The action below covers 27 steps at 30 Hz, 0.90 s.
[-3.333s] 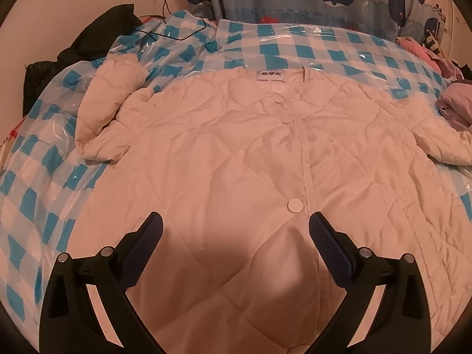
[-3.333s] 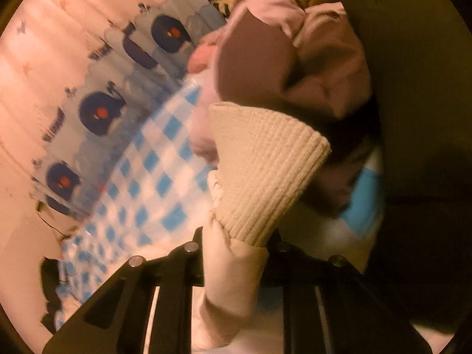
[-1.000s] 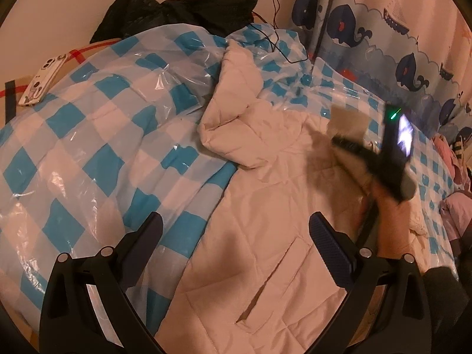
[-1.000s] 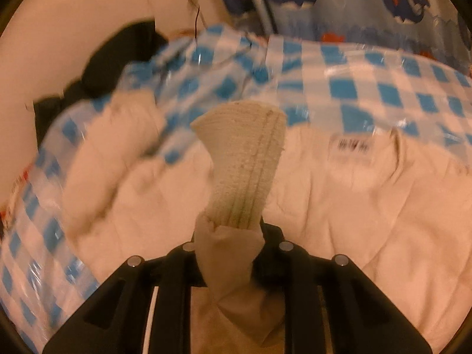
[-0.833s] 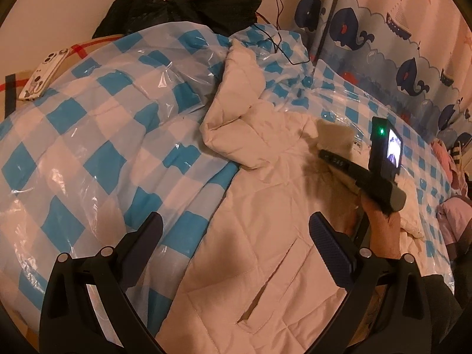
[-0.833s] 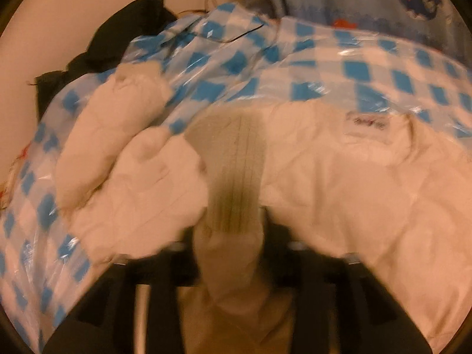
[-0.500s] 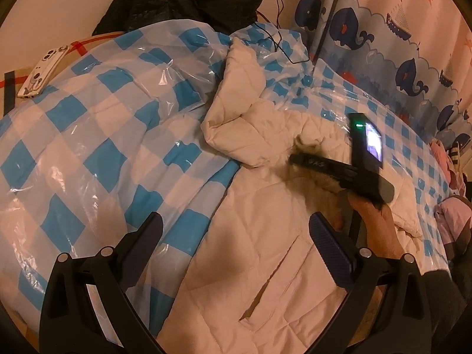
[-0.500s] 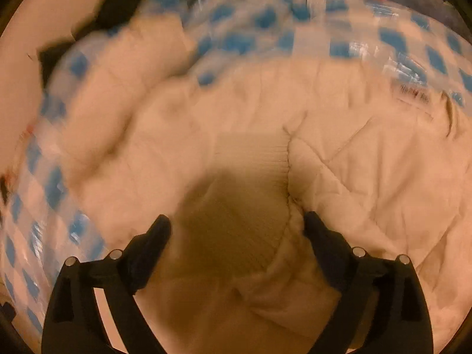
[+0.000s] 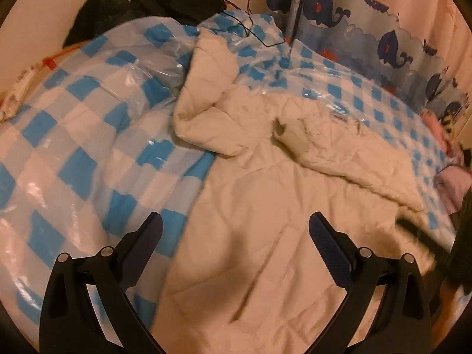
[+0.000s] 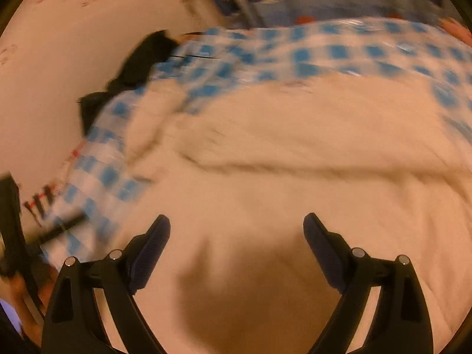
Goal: Fold large clothes
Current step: 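Lay the sleeve on the jacket and open the right gripper, then grasp the other ribbed sleeve cuff with the left gripper and lift it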
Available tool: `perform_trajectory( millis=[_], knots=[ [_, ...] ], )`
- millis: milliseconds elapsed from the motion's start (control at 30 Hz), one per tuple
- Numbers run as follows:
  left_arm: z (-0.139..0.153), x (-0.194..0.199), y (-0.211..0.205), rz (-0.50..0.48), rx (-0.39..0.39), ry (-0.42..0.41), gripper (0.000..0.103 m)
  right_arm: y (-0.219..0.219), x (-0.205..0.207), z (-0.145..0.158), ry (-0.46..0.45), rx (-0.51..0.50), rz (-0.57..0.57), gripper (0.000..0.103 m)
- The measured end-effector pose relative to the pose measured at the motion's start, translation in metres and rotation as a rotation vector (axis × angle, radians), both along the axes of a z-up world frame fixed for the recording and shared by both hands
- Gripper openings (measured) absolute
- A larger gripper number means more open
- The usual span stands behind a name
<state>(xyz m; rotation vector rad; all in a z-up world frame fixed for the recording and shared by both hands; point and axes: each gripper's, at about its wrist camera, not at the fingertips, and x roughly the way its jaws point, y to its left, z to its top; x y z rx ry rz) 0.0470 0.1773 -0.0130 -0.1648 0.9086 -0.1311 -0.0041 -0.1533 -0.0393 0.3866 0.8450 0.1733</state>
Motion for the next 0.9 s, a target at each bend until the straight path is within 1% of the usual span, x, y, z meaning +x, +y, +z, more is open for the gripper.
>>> perform_trajectory(
  millis=[67,100,133,167,200,233,267,300,333,367,400,433,467,533,567,600,633,667,700,733,767,800,867,900],
  knots=[
    [-0.002,0.003,-0.001,0.0,-0.053,0.013,0.095,-0.024,-0.017,-0.019,0.02,0.028,-0.066,0.088],
    [-0.003,0.004,-0.001,0.003,-0.074,0.017,0.095,-0.03,-0.02,-0.031,0.048,0.043,-0.086,0.088],
    [-0.004,0.006,-0.001,0.006,-0.098,0.019,0.095,-0.036,-0.02,-0.052,0.105,0.081,-0.101,0.088],
    [-0.004,0.007,-0.001,0.006,-0.12,0.017,0.095,-0.036,-0.022,-0.063,0.108,0.081,-0.094,0.088],
    [-0.003,0.007,-0.001,0.005,-0.126,0.013,0.095,-0.033,-0.027,-0.062,0.091,0.061,-0.09,0.088],
    [-0.001,0.008,0.0,0.007,-0.125,0.003,0.095,-0.03,-0.026,-0.058,0.088,0.041,-0.082,0.088],
    [0.002,0.009,0.002,0.009,-0.13,-0.011,0.095,-0.027,-0.023,-0.047,0.069,0.034,-0.065,0.088],
    [0.004,0.01,0.005,0.008,-0.143,-0.021,0.095,-0.026,-0.021,-0.036,0.032,0.023,-0.055,0.088],
    [0.007,0.012,0.009,0.007,-0.157,-0.036,0.095,-0.027,-0.016,-0.016,-0.027,-0.044,-0.06,0.088],
    [0.013,0.017,0.013,0.003,-0.17,-0.06,0.095,-0.029,-0.014,-0.003,-0.063,-0.103,-0.074,0.088],
    [0.017,0.023,0.015,0.004,-0.167,-0.075,0.095,-0.035,-0.01,0.009,-0.093,-0.152,-0.092,0.091],
    [0.024,0.033,0.017,0.01,-0.139,-0.088,0.095,-0.043,-0.004,0.019,-0.115,-0.192,-0.115,0.095],
    [0.032,0.044,0.018,0.006,-0.113,-0.099,0.095,-0.055,0.005,0.025,-0.12,-0.249,-0.147,0.096],
    [0.054,0.079,0.019,-0.041,-0.044,-0.146,0.095,-0.076,0.018,0.019,-0.105,-0.297,-0.187,0.096],
    [0.06,0.094,0.02,-0.041,-0.023,-0.145,0.095,-0.093,0.022,0.004,-0.062,-0.26,-0.208,0.096],
    [0.067,0.12,0.022,-0.034,0.013,-0.135,0.095,-0.102,0.023,-0.008,-0.032,-0.225,-0.225,0.096],
    [0.071,0.144,0.023,-0.042,0.022,-0.124,0.095,-0.111,0.024,-0.022,0.01,-0.189,-0.242,0.096],
    [0.073,0.164,0.024,-0.049,0.02,-0.107,0.095,-0.122,0.025,-0.043,0.075,-0.147,-0.248,0.096],
    [0.073,0.189,0.026,-0.053,0.015,-0.083,0.095,-0.127,0.026,-0.055,0.107,-0.12,-0.25,0.096],
    [0.072,0.212,0.028,-0.053,0.012,-0.062,0.095,-0.13,0.029,-0.062,0.12,-0.115,-0.254,0.096],
    [0.068,0.242,0.031,-0.042,0.017,-0.035,0.095,-0.13,0.03,-0.063,0.119,-0.123,-0.254,0.096],
    [0.063,0.259,0.034,-0.032,0.009,-0.009,0.095,-0.128,0.032,-0.063,0.116,-0.134,-0.252,0.097],
    [0.045,0.302,0.047,-0.005,-0.092,0.082,0.095,-0.122,0.034,-0.067,0.119,-0.166,-0.249,0.097],
    [0.038,0.315,0.052,0.02,-0.135,0.108,0.095,-0.121,0.035,-0.068,0.119,-0.181,-0.248,0.097]
  ],
)
